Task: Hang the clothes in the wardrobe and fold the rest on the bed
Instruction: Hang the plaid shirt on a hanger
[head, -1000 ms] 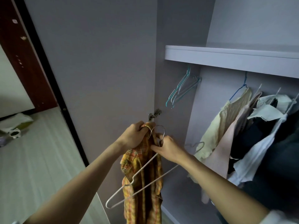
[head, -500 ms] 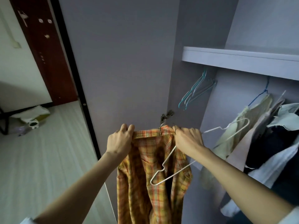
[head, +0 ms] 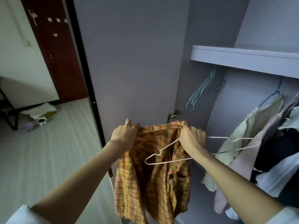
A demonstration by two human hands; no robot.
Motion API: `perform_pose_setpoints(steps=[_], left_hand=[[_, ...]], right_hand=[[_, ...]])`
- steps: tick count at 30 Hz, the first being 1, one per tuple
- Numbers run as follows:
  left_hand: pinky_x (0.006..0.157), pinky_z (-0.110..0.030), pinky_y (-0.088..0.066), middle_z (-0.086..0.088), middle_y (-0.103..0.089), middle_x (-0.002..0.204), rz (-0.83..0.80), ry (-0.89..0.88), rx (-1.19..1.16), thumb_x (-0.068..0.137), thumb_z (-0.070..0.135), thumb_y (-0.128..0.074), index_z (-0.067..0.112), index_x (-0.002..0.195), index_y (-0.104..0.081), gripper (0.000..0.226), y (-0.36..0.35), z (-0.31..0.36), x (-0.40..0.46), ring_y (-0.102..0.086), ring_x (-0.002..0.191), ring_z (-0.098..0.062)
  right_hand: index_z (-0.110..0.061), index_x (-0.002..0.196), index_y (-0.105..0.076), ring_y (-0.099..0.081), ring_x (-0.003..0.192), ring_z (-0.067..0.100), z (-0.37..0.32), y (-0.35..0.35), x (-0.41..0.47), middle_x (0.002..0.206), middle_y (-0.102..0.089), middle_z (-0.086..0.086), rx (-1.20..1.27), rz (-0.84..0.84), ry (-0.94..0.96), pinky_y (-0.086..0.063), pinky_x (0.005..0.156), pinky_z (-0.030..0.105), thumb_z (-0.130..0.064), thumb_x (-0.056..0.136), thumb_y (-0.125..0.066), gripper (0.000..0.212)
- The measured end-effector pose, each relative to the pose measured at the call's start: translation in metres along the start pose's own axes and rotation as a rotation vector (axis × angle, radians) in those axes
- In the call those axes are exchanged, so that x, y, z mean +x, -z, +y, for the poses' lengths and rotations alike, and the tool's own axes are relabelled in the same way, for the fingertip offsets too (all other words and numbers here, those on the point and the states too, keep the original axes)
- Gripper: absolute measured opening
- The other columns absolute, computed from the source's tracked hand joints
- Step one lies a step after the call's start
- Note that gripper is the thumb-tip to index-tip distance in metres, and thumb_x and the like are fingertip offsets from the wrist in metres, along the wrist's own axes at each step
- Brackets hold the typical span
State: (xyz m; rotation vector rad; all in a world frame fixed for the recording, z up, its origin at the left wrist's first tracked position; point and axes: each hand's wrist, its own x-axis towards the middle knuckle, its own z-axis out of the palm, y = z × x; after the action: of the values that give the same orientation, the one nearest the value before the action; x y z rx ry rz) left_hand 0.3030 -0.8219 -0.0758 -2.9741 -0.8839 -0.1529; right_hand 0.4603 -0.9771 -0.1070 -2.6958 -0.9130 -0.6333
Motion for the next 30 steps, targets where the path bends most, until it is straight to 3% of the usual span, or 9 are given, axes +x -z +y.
perform_pose_setpoints(steps=[5, 8, 11, 13, 16, 20, 23, 26, 30], left_hand=[[0.083, -0.039, -0.052, -0.008, -0.052, 0.116, -0.125, -0.099, -0.107, 0.090, 0.013, -0.046, 0.022, 0.128, -0.052, 0.039, 0.007, 0.009, 0.003, -0.059, 0.100, -0.032], [0.090, -0.038, -0.049, -0.005, -0.051, 0.123, -0.132, -0.140, -0.220, 0.088, 0.014, -0.050, 0.022, 0.130, -0.054, 0.042, -0.001, 0.014, 0.005, -0.056, 0.106, -0.029], [0.103, -0.044, -0.034, -0.001, -0.037, 0.135, -0.156, -0.171, -0.109, 0.092, 0.026, -0.049, 0.022, 0.138, -0.041, 0.047, -0.026, 0.025, 0.000, -0.036, 0.124, -0.027], [0.102, -0.042, -0.031, -0.001, -0.041, 0.132, -0.103, -0.171, -0.160, 0.095, 0.031, -0.046, 0.017, 0.132, -0.042, 0.040, -0.040, 0.034, -0.003, -0.038, 0.122, -0.025], [0.080, -0.033, -0.042, -0.002, -0.055, 0.108, 0.006, -0.194, -0.331, 0.096, 0.036, -0.045, 0.014, 0.111, -0.049, 0.027, -0.046, 0.041, -0.003, -0.056, 0.097, -0.024], [0.061, -0.030, -0.038, -0.006, -0.061, 0.089, 0.014, -0.182, -0.324, 0.093, 0.024, -0.049, 0.015, 0.088, -0.046, 0.010, -0.038, 0.029, -0.001, -0.058, 0.078, -0.028], [0.059, -0.028, -0.036, 0.001, -0.053, 0.078, 0.050, -0.231, -0.284, 0.090, 0.027, -0.052, 0.018, 0.085, -0.048, 0.011, -0.032, 0.025, -0.003, -0.055, 0.071, -0.026], [0.058, -0.030, -0.041, 0.001, -0.059, 0.086, 0.091, -0.324, -0.216, 0.088, 0.021, -0.052, 0.015, 0.096, -0.056, 0.011, -0.025, 0.023, -0.005, -0.058, 0.075, -0.025], [0.069, -0.037, -0.051, 0.000, -0.067, 0.100, 0.137, -0.343, -0.268, 0.089, 0.022, -0.053, 0.017, 0.120, -0.055, 0.031, -0.017, 0.011, -0.007, -0.063, 0.086, -0.026]], right_hand=[[-0.005, 0.099, -0.062, -0.064, 0.088, 0.039, -0.003, -0.009, 0.005, 0.093, -0.068, 0.019, 0.383, -0.048, -0.185, -0.044, 0.067, 0.036, -0.017, 0.096, -0.041, 0.025], [-0.001, 0.110, -0.061, -0.062, 0.093, 0.041, -0.003, -0.013, 0.006, 0.102, -0.066, 0.022, 0.503, -0.098, -0.245, -0.045, 0.073, 0.038, -0.017, 0.097, -0.039, 0.030], [-0.001, 0.121, -0.058, -0.059, 0.101, 0.040, -0.007, -0.010, 0.004, 0.111, -0.065, 0.022, 0.539, -0.093, -0.274, -0.046, 0.081, 0.039, -0.016, 0.097, -0.040, 0.033], [0.000, 0.122, -0.057, -0.059, 0.101, 0.041, -0.011, -0.007, 0.005, 0.112, -0.064, 0.023, 0.583, -0.102, -0.254, -0.046, 0.084, 0.041, -0.016, 0.097, -0.041, 0.034], [-0.002, 0.109, -0.061, -0.062, 0.086, 0.039, -0.013, -0.001, 0.009, 0.092, -0.066, 0.021, 0.643, -0.158, -0.159, -0.047, 0.075, 0.043, -0.019, 0.097, -0.041, 0.028], [-0.016, 0.080, -0.056, -0.051, 0.068, 0.022, 0.002, 0.005, 0.012, 0.068, -0.052, 0.006, 0.886, -0.442, -0.086, -0.037, 0.064, 0.032, -0.024, 0.096, -0.047, 0.020], [-0.021, 0.103, -0.067, -0.060, 0.097, 0.009, 0.021, 0.007, 0.009, 0.101, -0.068, -0.004, 0.931, -0.777, -0.031, -0.041, 0.088, 0.026, -0.033, 0.092, -0.057, 0.019], [-0.009, 0.115, -0.062, -0.058, 0.114, 0.015, 0.030, 0.007, 0.002, 0.123, -0.063, 0.009, 1.158, -1.046, -0.069, -0.039, 0.104, 0.027, -0.039, 0.076, -0.069, 0.050], [-0.004, 0.120, -0.053, -0.056, 0.115, 0.027, 0.041, 0.004, -0.008, 0.123, -0.060, 0.014, 1.418, -1.284, -0.144, -0.045, 0.099, 0.038, -0.044, 0.041, -0.092, 0.097]])
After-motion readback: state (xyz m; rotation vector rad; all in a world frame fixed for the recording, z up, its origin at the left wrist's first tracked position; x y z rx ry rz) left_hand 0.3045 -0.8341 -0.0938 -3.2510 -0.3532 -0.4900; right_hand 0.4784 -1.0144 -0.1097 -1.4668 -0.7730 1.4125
